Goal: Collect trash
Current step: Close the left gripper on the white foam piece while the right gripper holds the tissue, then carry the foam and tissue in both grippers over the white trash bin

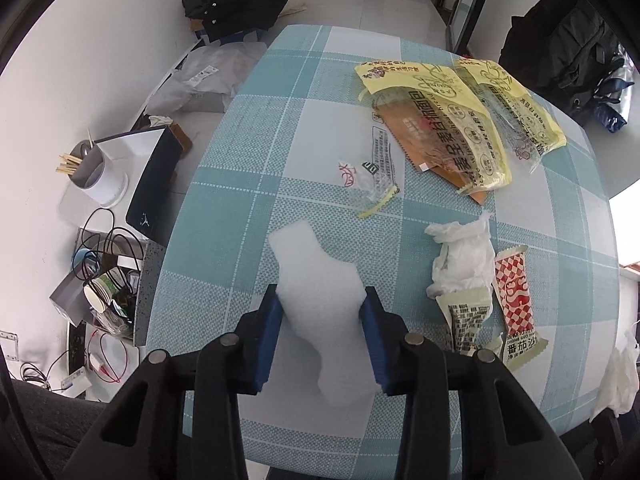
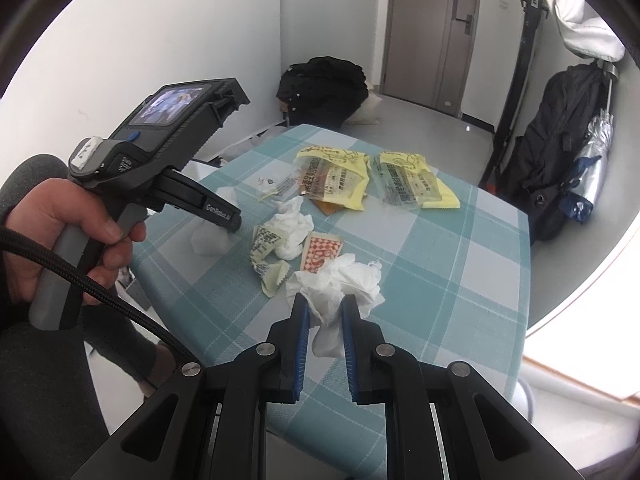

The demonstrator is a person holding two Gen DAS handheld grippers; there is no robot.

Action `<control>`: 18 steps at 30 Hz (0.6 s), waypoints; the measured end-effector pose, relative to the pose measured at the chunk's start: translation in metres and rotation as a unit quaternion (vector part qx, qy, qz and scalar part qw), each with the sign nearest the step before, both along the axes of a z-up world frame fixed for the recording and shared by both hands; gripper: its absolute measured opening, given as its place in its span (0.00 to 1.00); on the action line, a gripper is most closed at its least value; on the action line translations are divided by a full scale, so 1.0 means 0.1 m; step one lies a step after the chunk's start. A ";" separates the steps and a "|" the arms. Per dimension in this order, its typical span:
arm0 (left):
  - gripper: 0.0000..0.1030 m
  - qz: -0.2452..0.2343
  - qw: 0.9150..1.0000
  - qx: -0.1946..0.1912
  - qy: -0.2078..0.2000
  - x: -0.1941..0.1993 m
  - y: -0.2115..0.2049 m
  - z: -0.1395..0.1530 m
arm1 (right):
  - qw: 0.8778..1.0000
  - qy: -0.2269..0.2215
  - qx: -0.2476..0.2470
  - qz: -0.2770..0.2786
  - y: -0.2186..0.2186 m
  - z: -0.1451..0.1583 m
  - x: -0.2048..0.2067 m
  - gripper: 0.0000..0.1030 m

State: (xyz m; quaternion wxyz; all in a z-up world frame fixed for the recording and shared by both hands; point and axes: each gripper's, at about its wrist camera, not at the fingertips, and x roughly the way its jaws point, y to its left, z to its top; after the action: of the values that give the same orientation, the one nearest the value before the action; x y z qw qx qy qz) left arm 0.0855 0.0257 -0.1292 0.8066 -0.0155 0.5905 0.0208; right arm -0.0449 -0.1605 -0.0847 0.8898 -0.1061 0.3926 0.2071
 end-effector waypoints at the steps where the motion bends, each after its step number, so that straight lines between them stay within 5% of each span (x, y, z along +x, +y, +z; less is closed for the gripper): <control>1: 0.33 0.002 1.000 -0.002 0.000 -0.01 0.02 0.00 | 1.000 0.000 0.000 -0.001 0.00 0.00 0.00 0.15; 18: 0.33 0.008 0.999 -0.030 -0.025 -0.17 0.20 0.20 | 0.999 -0.009 0.028 -0.012 0.05 0.18 0.07 0.15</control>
State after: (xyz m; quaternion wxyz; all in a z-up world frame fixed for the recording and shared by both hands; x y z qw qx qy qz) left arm 0.0687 0.0460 -0.1096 0.8200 -0.0450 0.5706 0.0086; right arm -0.0380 -0.1550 -0.0665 0.8983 -0.0778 0.3801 0.2062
